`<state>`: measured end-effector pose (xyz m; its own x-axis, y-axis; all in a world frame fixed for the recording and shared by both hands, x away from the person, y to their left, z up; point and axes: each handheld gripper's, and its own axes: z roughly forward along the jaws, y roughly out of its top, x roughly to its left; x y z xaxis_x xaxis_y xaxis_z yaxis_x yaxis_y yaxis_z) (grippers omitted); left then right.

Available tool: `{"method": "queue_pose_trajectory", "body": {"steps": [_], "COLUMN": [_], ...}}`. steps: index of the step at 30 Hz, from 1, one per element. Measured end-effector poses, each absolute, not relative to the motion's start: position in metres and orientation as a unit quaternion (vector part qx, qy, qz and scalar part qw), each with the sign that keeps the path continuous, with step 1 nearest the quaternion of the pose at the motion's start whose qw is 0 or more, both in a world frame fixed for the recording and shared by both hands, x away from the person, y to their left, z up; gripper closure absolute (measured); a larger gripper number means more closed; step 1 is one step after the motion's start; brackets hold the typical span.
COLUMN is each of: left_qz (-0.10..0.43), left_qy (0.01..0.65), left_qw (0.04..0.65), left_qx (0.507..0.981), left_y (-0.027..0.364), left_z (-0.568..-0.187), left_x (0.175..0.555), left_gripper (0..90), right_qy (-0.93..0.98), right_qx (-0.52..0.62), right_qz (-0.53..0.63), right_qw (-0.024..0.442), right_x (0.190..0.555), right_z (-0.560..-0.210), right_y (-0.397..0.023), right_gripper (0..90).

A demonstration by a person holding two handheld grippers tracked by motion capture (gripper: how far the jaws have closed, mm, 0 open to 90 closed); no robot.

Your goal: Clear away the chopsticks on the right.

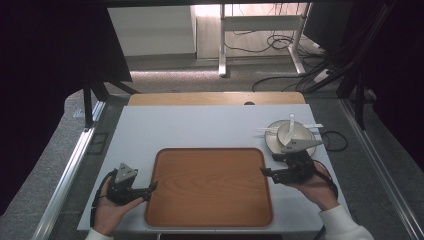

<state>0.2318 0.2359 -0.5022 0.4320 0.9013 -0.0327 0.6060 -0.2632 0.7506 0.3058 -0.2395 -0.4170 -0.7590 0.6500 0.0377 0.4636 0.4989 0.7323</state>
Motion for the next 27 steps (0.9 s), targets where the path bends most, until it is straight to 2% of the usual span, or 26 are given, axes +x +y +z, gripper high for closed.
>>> {"method": "queue_pose_trajectory", "body": {"steps": [19, 24, 27], "left_qz": [0.198, 0.199, 0.199], "left_qy": [0.492, 0.493, 0.494], "left_qw": [0.345, 0.344, 0.343], "left_qx": [0.775, 0.774, 0.773], "left_y": [0.234, 0.236, 0.236], "left_z": [-0.507, -0.507, -0.507], "left_x": [0.233, 0.233, 0.233], "left_gripper": [16.8, 16.8, 16.8], "right_qy": [0.848, 0.844, 0.839], "right_qx": [0.392, 0.415, 0.434], "right_qz": [0.33, 0.306, 0.292], "right_qw": [0.139, 0.149, 0.148], "right_x": [0.369, 0.392, 0.41], "right_z": [-0.376, -0.374, -0.374], "right_y": [-0.288, -0.308, -0.325], "right_gripper": [40.4, 45.5, 51.6]}}
